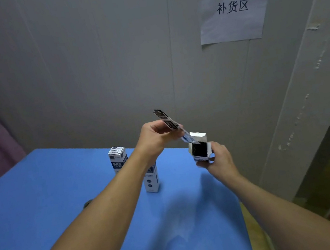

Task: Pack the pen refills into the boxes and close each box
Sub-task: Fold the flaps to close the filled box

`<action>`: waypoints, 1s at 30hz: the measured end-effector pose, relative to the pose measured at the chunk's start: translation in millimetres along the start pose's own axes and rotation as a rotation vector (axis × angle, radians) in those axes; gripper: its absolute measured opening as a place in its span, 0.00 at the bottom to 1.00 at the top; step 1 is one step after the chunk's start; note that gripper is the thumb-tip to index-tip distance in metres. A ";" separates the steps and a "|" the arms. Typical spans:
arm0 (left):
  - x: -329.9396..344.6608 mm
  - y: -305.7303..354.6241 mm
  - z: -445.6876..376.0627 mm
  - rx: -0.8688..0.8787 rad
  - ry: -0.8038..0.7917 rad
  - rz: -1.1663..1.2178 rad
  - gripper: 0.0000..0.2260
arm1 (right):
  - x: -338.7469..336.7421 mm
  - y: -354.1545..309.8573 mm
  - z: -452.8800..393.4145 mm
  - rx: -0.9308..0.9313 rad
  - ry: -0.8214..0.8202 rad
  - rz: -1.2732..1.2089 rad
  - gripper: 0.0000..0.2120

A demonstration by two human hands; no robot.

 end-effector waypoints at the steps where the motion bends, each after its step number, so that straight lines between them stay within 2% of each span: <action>1: 2.3 -1.8 -0.5 0.013 0.010 0.012 0.08 | 0.3 -0.2 0.5 -0.008 -0.006 -0.002 0.23; 6: 9.4 -3.3 -3.1 0.049 0.061 0.063 0.09 | 3.3 -3.4 3.7 -0.058 -0.022 -0.018 0.21; 14: 13.5 -8.2 -4.6 0.053 0.050 0.046 0.07 | 1.6 -14.5 1.8 -0.117 -0.008 -0.002 0.21; 30: 9.0 -16.4 -4.8 0.135 0.196 -0.031 0.07 | 1.5 -21.2 1.6 -0.116 -0.029 0.001 0.20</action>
Point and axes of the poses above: each hand's wrist, its own z-axis away from the middle knuckle, its own x-axis out of the palm, y = z × x, the point moved 2 cm from there along -z, towards the middle knuckle, and after that the axes turned 15 degrees about z, right-handed, at the moved point
